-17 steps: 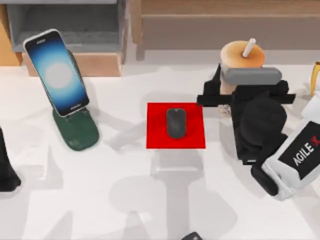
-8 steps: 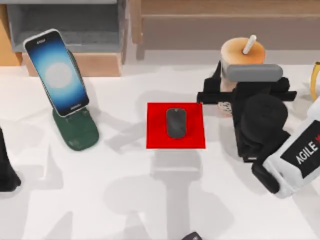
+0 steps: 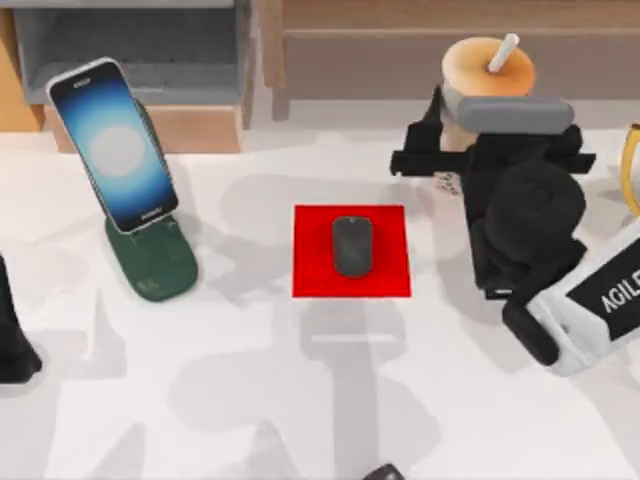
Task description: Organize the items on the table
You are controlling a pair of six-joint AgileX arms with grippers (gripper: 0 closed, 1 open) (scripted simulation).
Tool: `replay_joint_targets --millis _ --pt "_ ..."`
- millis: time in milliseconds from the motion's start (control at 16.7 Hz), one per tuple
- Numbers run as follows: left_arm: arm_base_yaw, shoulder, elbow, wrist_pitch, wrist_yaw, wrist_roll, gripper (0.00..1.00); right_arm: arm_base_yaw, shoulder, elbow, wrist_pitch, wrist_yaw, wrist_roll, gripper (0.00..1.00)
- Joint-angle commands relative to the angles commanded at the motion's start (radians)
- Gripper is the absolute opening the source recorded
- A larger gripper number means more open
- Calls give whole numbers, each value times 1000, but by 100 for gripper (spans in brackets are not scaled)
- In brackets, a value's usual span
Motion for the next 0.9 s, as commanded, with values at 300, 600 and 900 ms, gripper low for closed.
replay_joint_targets --millis 300,600,900 --pt "0 0 0 0 0 0 100 -83 -179 96 -121 -71 12 0" --pt "0 0 0 0 0 0 100 -266 -262 208 -335 -156 14 0" --pt "0 0 0 0 0 0 100 -424 -237 346 -566 -276 12 0"
